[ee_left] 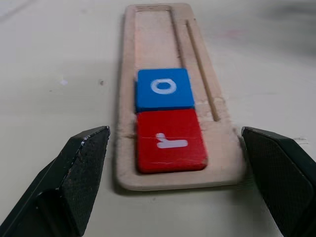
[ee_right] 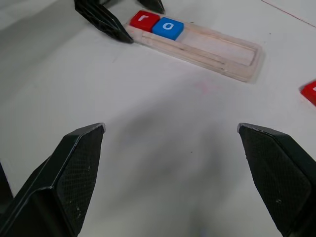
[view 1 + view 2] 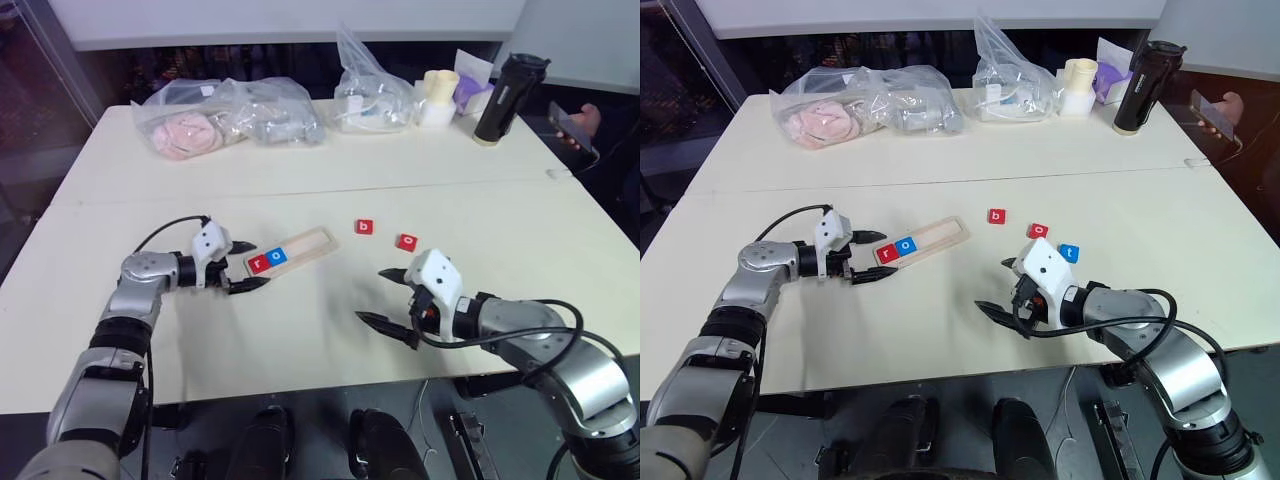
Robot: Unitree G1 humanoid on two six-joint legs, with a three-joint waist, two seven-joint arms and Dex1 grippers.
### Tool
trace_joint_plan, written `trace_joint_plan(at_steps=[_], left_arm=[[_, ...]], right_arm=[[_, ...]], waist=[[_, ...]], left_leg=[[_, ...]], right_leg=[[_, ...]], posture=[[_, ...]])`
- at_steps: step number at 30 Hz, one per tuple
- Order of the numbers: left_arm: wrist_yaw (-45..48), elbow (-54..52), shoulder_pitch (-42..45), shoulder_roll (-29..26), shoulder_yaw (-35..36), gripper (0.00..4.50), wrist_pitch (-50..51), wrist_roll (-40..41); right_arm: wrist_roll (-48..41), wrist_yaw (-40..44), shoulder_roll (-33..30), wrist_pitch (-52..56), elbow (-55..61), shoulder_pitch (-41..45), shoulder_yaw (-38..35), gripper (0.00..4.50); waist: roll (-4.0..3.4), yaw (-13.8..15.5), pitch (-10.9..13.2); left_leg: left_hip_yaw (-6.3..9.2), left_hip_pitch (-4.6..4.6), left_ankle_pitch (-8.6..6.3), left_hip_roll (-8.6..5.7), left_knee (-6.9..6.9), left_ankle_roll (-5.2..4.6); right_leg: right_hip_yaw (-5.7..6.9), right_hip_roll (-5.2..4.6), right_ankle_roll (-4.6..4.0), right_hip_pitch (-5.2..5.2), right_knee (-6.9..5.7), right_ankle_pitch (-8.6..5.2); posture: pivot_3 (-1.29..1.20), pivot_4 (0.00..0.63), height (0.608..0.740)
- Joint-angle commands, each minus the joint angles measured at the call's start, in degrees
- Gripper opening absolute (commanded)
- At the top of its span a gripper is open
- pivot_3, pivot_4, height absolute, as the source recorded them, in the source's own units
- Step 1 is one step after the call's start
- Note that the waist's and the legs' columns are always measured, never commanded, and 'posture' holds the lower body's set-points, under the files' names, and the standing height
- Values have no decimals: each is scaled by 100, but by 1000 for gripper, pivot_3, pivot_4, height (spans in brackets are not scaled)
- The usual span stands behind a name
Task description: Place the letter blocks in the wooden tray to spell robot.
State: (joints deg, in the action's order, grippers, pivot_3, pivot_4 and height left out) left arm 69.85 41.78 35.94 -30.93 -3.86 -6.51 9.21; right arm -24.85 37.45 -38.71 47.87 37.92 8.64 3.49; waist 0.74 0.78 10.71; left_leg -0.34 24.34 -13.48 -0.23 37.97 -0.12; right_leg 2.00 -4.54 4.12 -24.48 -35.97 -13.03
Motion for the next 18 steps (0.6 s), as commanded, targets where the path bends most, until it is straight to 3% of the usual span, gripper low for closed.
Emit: trace_joint_plan(at_steps=[1,18], left_arm=[[81,-86,53,-6,-42,4500,35,-53],[15,70,70,148,-151,4500,510,-334]], right_arm=[[19,-67,-11,-106,216,2,3,4444],[138,-281,25,-205,171,26,43,4444]], waist=[[0,-4,0],[-2,10,-4]], left_leg=[[0,0,0,1,3,0],[3,-9,0,1,10,0]], right_leg=[[0,-3,-1,1,-1,0],[0,-7,-6,9,-7,4]], posture=[[0,150,740],[0,150,740]])
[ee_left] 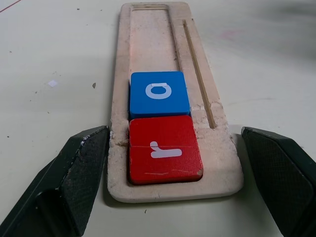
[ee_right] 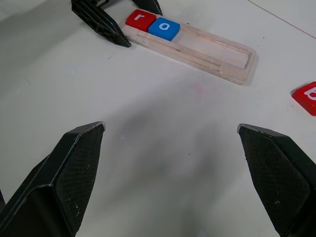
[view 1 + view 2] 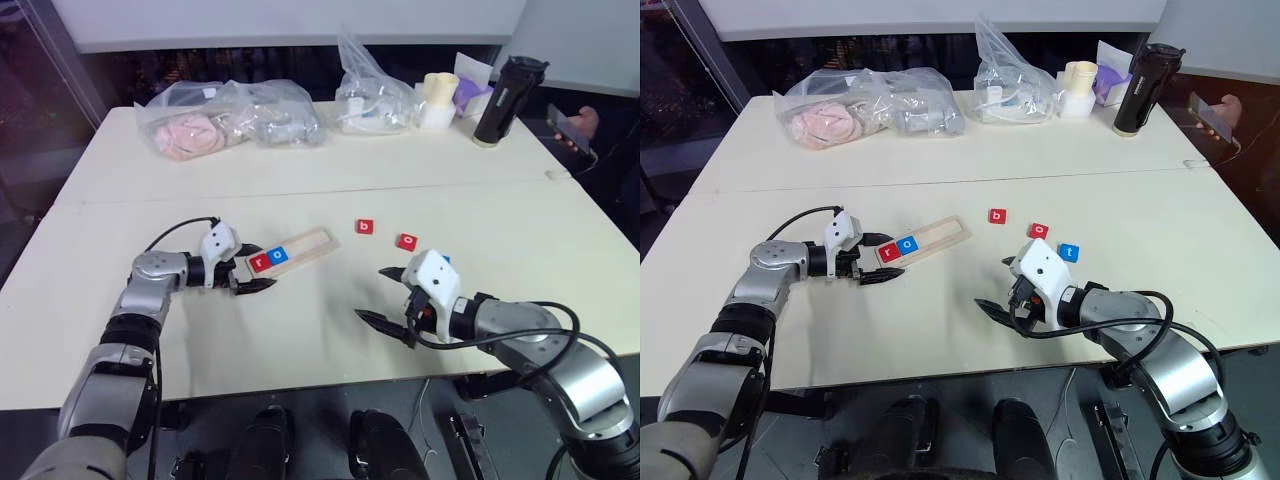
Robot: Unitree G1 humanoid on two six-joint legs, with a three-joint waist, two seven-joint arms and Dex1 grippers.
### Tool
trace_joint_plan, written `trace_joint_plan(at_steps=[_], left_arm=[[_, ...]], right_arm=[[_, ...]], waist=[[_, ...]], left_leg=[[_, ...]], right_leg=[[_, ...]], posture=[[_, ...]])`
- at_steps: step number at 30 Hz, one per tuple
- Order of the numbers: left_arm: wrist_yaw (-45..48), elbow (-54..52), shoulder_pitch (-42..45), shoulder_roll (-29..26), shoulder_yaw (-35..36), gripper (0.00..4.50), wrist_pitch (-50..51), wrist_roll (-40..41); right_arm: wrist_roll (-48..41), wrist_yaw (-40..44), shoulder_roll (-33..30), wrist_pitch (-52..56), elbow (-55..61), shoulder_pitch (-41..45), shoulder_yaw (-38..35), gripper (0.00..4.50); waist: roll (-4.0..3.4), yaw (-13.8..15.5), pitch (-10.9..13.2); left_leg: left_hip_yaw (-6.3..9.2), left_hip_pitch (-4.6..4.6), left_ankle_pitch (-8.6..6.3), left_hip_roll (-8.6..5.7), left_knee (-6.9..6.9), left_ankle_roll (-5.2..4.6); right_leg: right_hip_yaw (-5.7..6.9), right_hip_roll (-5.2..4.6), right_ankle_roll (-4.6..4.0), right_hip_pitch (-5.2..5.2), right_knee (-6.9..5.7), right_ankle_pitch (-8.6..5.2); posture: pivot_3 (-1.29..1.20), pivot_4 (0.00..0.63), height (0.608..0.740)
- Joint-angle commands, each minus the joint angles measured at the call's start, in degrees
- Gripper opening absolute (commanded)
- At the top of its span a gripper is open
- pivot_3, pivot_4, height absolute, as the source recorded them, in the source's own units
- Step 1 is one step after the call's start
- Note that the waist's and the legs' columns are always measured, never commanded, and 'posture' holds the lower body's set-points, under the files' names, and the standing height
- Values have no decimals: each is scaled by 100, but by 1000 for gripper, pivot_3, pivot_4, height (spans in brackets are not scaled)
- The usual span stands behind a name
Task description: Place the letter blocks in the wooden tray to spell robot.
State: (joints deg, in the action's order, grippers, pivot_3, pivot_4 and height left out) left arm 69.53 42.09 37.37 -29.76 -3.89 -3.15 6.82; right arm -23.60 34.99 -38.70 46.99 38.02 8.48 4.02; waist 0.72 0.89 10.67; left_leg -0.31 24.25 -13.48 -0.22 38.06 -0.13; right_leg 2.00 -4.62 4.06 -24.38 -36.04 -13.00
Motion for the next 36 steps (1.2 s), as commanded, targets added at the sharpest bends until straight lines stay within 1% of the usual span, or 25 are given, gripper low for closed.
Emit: trace_joint_plan(at_steps=[1,3,7,8,11,13,19,28,36], left_arm=[[48,28,-101,27,-163,4500,150,-123],[53,-3,-151,22,-191,4500,117,-165],[73,-69,-229,16,-225,3347,67,-197],[77,-88,-248,16,-230,3143,61,-198],[85,-191,-322,11,-258,3149,11,-216],[190,-440,-432,13,-294,3149,-14,-170],[530,-1543,-765,63,-433,3149,312,73],[824,-3090,-1239,59,-920,3149,893,305],[514,-3417,-1412,-32,-1043,3149,1043,185]], right_arm=[[21,-44,29,-122,165,37,3,4444],[36,-65,44,-128,166,36,15,4444],[51,-70,33,-147,152,37,21,4500],[51,-69,31,-150,145,43,19,4500],[60,-67,21,-165,123,48,18,4500],[66,-66,10,-180,119,33,15,4500],[72,-26,-40,-193,64,61,-67,4500],[82,46,-175,-229,-61,152,-267,4500],[72,21,-217,-217,30,38,-307,4500]], waist=[[0,-2,0],[0,-1,0],[0,-9,0],[0,-8,0],[0,-8,0],[0,-13,0],[0,0,0],[-2,-16,2],[-2,-16,2]], left_leg=[[0,0,0,0,0,0],[0,0,0,0,0,0],[0,1,0,0,0,0],[-1,1,0,0,-1,0],[-1,3,-1,0,-1,0],[-1,4,-1,0,-1,0],[0,10,-2,0,-3,-1],[1,14,-3,1,-6,-2],[1,15,-3,2,-8,-2]], right_leg=[[0,0,0,0,0,0],[0,-2,0,0,0,0],[-1,-4,0,0,2,0],[-1,-4,0,0,3,0],[-1,-5,0,-1,4,0],[-1,-5,0,-1,5,0],[-8,-10,-1,-5,10,-1],[-9,-13,-3,-8,18,-1],[-9,-10,-3,-11,19,-2]], posture=[[0,150,740],[0,150,740],[0,150,740],[0,150,740],[0,150,740],[0,150,740],[0,150,740],[0,150,740],[0,150,740]])
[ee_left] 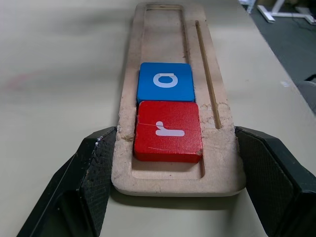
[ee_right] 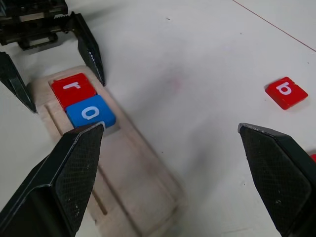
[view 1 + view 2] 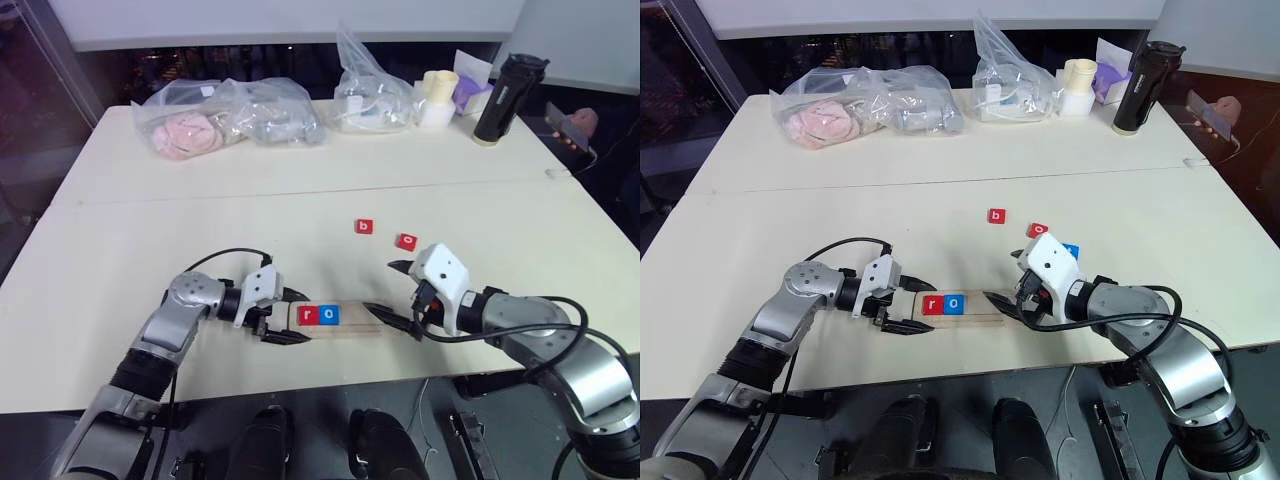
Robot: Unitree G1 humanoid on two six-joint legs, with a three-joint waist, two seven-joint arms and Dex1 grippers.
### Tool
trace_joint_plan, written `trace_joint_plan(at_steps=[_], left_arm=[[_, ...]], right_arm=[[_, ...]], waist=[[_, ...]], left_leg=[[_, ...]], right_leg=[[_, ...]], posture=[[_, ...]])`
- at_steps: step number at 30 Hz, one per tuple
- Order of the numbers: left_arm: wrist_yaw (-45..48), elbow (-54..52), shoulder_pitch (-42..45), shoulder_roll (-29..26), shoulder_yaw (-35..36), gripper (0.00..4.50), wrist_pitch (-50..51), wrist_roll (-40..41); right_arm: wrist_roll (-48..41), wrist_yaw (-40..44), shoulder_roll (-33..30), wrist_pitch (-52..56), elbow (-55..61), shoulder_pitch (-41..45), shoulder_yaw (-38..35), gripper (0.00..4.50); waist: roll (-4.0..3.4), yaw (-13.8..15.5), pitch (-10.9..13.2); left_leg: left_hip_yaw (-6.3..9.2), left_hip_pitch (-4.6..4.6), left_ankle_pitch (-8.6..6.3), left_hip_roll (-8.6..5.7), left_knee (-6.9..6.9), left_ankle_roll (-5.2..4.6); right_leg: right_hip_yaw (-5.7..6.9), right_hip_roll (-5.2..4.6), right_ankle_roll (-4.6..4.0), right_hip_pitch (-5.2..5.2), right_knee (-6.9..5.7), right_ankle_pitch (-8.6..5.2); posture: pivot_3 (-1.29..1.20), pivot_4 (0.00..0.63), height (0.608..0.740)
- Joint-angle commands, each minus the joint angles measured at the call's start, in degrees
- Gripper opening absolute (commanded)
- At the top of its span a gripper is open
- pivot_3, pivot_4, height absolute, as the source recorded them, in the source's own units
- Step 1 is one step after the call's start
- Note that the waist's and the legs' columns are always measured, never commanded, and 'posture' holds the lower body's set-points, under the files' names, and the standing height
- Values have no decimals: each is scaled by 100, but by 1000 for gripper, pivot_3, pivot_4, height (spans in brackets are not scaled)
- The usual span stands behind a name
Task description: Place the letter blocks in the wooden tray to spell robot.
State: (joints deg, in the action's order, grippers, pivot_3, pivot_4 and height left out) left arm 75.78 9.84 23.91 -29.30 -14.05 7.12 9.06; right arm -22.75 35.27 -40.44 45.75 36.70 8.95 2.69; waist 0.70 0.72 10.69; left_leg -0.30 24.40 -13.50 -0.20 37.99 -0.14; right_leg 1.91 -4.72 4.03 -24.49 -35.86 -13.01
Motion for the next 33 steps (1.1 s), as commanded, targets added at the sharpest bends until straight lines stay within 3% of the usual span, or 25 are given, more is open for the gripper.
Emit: trace_joint_plan(at_steps=[1,24,26,27,33], left_arm=[[-172,-220,-99,-91,-30,3149,16,-66],[-1105,-1072,-931,-321,49,3149,280,30],[-1165,-1058,-966,-325,64,4179,222,24],[-1208,-1049,-986,-313,90,4460,179,28],[-1380,-999,-1024,-300,132,4489,-23,31]], right_arm=[[-5,-11,-43,-94,166,-16,-165,4500],[25,35,-9,-140,69,78,-28,4500],[27,30,0,-140,65,79,-16,4500],[23,24,8,-133,66,83,-10,4500],[24,15,21,-132,69,73,11,4500]], waist=[[0,0,0],[-1,-6,0],[-1,-2,0],[-1,-1,0],[-1,-2,0]], left_leg=[[0,0,0,0,0,0],[0,0,-1,4,-26,2],[0,0,-1,4,-32,2],[0,0,-1,4,-35,2],[0,-2,-1,4,-48,2]], right_leg=[[0,0,0,0,0,0],[0,0,-1,-2,34,0],[0,-1,-1,-2,38,1],[0,-1,-1,-2,40,1],[1,-1,-3,-4,43,2]], posture=[[0,150,740],[0,150,740],[0,150,740],[0,150,740],[0,150,740]])
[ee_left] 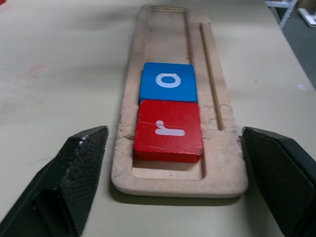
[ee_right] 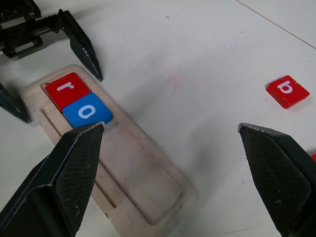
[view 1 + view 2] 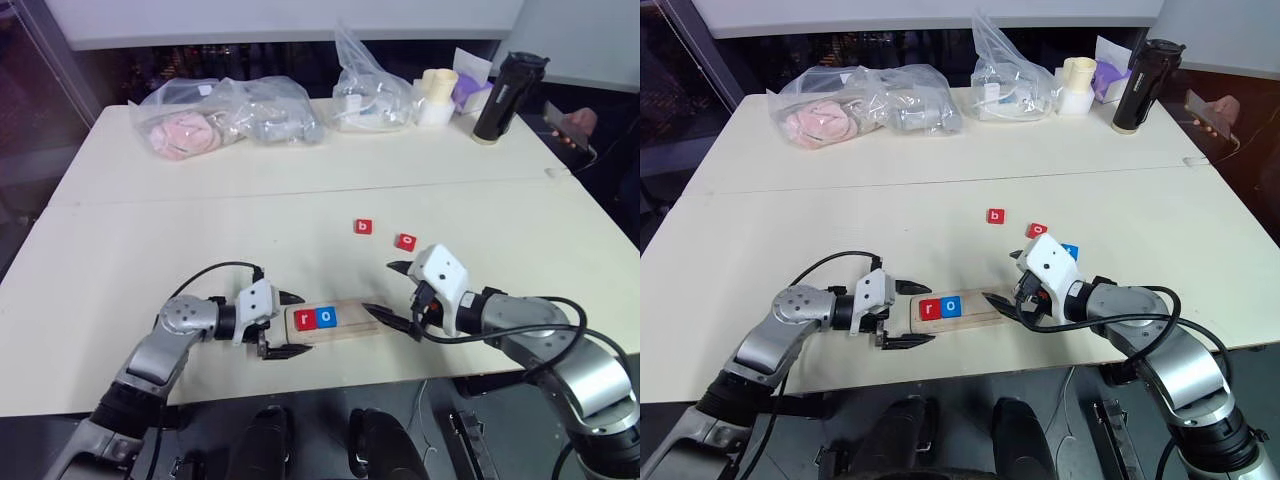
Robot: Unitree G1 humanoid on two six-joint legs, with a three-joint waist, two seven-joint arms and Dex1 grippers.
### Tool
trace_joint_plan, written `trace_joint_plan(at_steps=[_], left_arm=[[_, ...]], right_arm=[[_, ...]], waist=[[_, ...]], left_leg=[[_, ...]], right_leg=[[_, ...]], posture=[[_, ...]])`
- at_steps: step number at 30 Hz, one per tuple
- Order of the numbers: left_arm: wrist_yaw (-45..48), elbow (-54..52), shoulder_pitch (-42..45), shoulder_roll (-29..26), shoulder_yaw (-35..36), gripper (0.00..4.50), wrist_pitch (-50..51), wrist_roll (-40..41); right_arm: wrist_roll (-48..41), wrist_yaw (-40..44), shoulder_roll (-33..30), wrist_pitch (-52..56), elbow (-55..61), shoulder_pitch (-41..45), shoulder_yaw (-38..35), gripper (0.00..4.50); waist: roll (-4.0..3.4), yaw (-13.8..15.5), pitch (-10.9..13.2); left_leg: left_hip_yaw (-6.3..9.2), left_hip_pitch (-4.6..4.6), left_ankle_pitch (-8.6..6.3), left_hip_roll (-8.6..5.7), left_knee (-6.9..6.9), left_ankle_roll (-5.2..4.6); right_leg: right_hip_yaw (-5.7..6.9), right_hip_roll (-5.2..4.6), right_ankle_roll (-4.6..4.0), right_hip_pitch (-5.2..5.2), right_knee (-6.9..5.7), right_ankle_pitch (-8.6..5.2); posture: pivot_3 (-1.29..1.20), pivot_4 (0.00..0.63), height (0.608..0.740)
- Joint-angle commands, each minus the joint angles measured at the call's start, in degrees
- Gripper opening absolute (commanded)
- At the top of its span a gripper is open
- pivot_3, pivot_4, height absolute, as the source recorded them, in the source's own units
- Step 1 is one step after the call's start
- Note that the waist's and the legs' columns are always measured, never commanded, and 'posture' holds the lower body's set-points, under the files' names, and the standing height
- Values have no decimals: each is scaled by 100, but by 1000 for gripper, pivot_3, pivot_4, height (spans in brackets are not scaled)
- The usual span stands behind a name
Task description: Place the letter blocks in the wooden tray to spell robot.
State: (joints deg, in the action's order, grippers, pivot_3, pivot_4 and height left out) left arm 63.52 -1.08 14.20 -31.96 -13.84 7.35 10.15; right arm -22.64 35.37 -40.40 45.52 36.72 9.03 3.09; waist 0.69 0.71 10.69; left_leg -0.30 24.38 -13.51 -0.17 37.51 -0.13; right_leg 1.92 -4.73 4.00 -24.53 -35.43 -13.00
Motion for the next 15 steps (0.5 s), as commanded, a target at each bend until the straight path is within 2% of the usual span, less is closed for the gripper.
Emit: trace_joint_plan(at_steps=[1,15], left_arm=[[-171,98,-53,-35,112,4489,-96,-78],[84,-464,-160,-222,410,4489,312,674]], right_arm=[[13,3,20,-109,67,66,-25,4500],[11,11,47,-119,36,108,58,4500]], waist=[[0,-2,0],[0,3,0]], left_leg=[[0,0,0,0,0,0],[-2,1,1,-2,-18,-1]], right_leg=[[0,0,0,0,0,0],[4,6,1,-4,13,0]], posture=[[0,150,740],[0,150,740]])
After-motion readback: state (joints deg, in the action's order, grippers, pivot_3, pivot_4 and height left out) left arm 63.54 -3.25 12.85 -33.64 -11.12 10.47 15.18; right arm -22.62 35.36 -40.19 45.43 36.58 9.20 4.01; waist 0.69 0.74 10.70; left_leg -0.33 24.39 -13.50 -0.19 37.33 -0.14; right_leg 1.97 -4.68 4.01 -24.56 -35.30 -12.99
